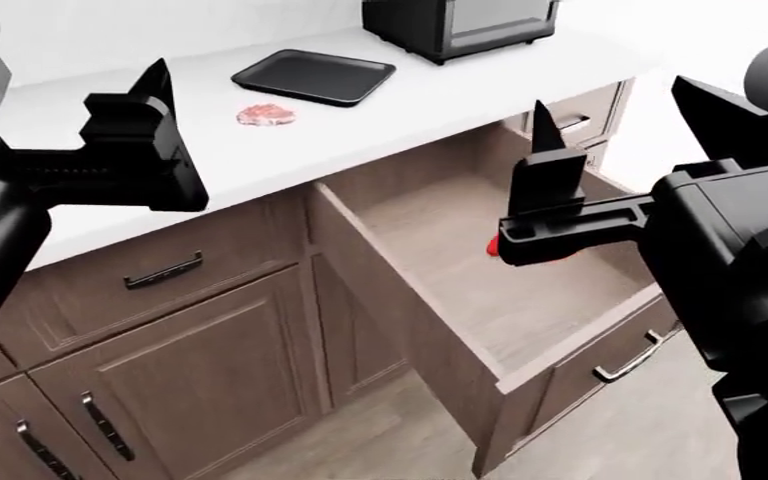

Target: Close the right drawer.

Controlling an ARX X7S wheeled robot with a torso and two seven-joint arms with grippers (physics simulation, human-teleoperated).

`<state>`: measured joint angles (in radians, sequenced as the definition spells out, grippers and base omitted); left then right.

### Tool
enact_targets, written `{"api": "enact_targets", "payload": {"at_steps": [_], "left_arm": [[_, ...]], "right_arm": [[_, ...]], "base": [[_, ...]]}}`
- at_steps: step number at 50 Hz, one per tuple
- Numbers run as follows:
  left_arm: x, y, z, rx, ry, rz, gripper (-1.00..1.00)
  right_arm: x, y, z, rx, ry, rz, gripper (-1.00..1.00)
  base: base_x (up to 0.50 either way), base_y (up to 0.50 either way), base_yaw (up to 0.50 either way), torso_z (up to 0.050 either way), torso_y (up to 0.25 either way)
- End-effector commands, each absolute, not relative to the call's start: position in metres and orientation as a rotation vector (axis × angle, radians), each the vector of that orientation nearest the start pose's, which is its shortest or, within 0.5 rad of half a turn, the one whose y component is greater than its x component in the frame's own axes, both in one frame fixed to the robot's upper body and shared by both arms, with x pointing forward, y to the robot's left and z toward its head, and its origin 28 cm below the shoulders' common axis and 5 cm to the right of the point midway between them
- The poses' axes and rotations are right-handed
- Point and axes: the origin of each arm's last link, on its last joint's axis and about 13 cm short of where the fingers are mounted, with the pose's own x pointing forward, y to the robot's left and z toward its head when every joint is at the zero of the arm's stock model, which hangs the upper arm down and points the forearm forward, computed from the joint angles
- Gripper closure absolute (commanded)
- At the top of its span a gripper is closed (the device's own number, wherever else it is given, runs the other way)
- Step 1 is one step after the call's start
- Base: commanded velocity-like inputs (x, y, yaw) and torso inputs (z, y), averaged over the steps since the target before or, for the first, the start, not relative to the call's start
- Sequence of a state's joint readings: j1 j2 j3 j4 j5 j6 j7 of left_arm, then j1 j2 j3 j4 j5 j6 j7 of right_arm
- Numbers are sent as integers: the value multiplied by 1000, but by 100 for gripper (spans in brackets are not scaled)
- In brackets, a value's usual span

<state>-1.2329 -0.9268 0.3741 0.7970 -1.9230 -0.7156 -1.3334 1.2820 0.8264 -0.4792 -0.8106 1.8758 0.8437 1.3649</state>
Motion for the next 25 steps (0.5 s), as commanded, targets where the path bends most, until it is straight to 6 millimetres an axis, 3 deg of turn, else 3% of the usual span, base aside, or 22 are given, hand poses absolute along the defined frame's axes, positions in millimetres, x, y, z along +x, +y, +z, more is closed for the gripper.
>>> {"api": "enact_targets", "payload": {"at_steps": [1,25], "left_arm": [[159,225,322,-19,-198,-53,-100],[159,225,323,-23,-197,-50,-100]], "right_arm": [[163,-99,309,-134,-193,104,-100],[162,-98,310,-131,-193,114,-100]], "base": [[0,0,-500,0,0],[0,0,-500,0,0]]}}
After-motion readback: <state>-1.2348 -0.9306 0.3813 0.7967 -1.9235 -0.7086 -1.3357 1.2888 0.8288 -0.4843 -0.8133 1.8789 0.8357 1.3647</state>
